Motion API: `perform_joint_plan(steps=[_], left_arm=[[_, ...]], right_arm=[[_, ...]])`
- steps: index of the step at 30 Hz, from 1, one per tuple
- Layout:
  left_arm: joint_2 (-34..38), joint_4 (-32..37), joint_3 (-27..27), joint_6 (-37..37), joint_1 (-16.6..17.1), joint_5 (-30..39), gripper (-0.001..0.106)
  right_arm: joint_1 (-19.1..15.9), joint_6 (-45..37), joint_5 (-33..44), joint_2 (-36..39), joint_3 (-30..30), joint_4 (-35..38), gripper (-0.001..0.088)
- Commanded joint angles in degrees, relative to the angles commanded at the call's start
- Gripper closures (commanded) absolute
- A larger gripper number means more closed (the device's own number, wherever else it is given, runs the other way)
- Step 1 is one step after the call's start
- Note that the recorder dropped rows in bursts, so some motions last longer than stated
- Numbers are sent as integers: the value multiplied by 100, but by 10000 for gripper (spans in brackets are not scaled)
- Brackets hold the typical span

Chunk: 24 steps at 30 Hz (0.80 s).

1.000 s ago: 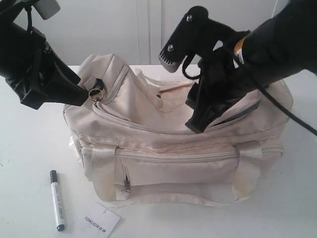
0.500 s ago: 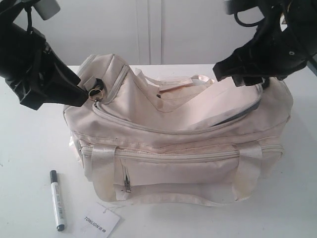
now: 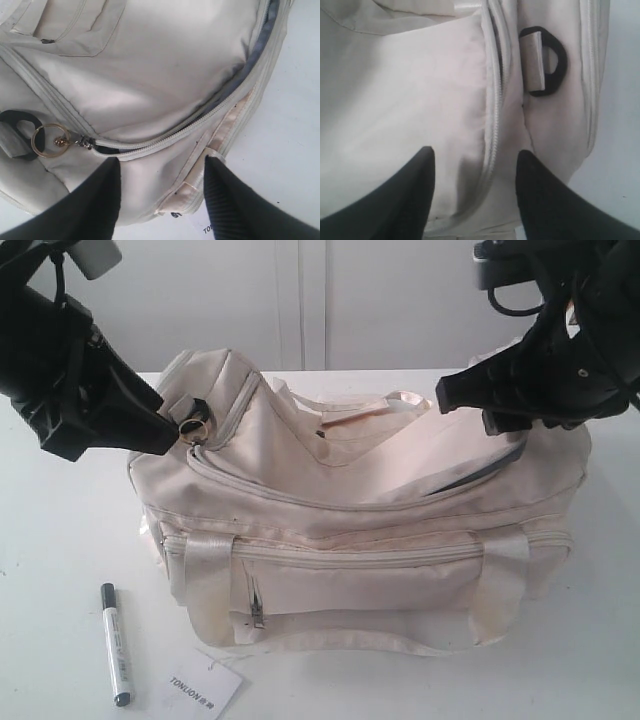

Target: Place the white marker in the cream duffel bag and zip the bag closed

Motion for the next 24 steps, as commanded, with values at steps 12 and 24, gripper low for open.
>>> perform_joint_plan(steps=[12,24], left_arm=[[0,0,0,-11,0,-11,501],[0,0,0,-11,0,-11,501]], right_arm=[[0,0,-27,14,0,14,730],[0,711,-813,-165,-10,-30,814]])
